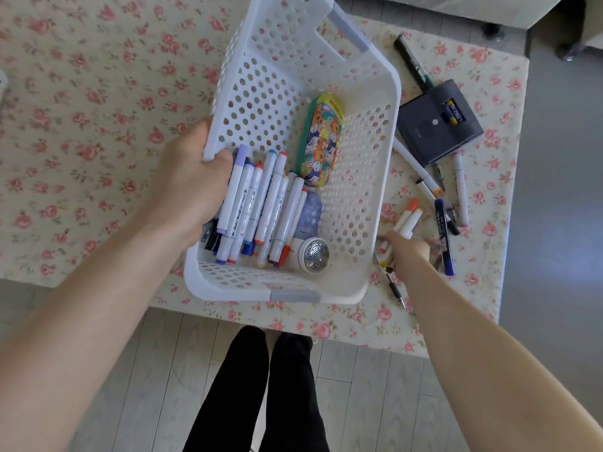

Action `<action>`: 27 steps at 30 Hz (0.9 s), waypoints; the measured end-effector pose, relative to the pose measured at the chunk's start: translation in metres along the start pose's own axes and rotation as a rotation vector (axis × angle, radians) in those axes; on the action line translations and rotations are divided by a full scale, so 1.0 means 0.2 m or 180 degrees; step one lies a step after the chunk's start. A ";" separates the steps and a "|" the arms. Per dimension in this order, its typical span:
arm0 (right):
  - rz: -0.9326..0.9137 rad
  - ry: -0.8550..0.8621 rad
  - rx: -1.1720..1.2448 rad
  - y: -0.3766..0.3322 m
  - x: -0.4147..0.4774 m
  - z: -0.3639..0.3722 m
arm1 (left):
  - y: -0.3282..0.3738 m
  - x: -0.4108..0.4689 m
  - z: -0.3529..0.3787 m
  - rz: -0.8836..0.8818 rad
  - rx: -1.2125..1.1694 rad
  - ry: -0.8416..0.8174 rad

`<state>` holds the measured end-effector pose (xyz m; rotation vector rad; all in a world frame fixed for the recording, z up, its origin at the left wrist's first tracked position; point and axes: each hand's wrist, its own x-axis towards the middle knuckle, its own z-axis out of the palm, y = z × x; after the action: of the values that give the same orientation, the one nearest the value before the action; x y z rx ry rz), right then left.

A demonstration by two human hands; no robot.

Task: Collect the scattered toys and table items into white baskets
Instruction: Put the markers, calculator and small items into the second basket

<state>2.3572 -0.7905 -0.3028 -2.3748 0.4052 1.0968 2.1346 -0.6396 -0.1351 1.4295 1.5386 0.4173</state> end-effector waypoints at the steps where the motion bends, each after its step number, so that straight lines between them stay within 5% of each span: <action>1: -0.0030 0.0025 0.0074 0.00 -0.01 0.00 | -0.01 0.00 0.00 0.0001 0.0008 -0.0001; 10: -0.1036 -0.0161 0.0568 -0.12 -0.40 -0.04 | -0.06 0.01 0.00 -0.0116 0.0060 -0.0099; 18: -0.1618 -0.1570 -0.0512 -0.10 -0.86 0.39 | -0.04 0.01 -0.03 -0.0062 -0.0118 -0.0203; 24: -0.2099 -0.1495 -0.0757 -0.06 -0.91 0.45 | -0.04 0.01 -0.06 -0.0061 -0.0107 -0.0243; 27: -0.2365 -0.1125 -0.0145 -0.04 -0.85 0.33 | -0.08 0.01 -0.08 -0.0108 0.0015 -0.0211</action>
<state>2.2123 -0.7363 -0.2062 -2.0140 -0.5861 1.1065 2.1121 -0.6359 -0.1409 1.4053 1.5091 0.3429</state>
